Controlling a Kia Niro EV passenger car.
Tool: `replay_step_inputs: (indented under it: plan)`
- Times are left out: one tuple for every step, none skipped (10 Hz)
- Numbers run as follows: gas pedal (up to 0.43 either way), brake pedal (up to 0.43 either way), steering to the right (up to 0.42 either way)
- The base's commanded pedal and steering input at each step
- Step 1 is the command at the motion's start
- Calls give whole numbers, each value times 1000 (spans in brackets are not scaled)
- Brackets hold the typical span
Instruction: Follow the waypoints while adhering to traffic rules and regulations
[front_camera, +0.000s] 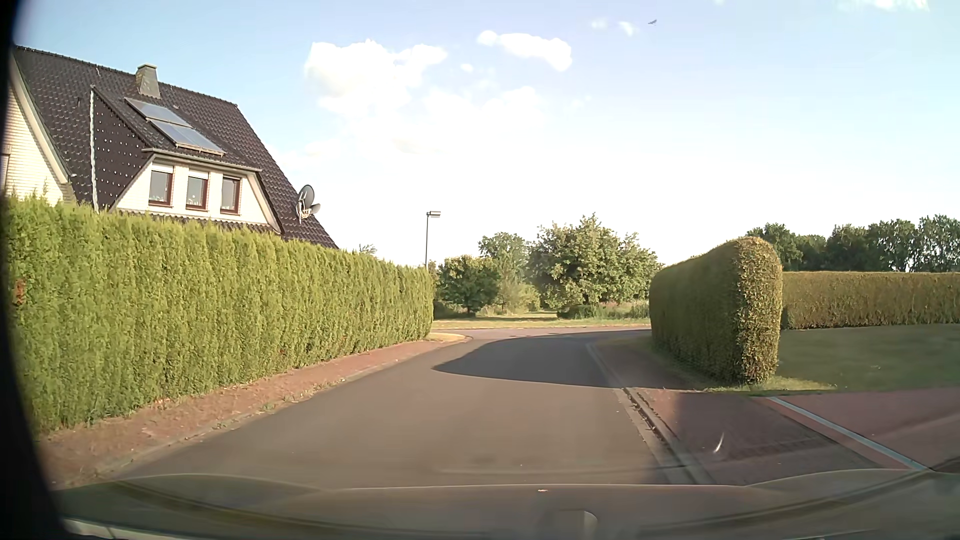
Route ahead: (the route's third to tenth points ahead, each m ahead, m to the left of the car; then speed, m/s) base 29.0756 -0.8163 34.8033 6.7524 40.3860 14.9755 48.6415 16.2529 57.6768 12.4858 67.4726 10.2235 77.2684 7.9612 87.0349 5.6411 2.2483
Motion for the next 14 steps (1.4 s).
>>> replay_step_inputs:
  plan:
    - [0, 6, 0]
    - [0, 6, 0]
    - [20, 6, 0]
    - [59, 6, 0]
    - [79, 6, 0]
    - [79, 6, 0]
    - [79, 6, 0]
    - [79, 6, 0]
    - [79, 6, 0]
    - [87, 6, 0]
    - [110, 6, 0]
    - [110, 6, 2]
    - [118, 6, 9]
    - [118, 6, 15]
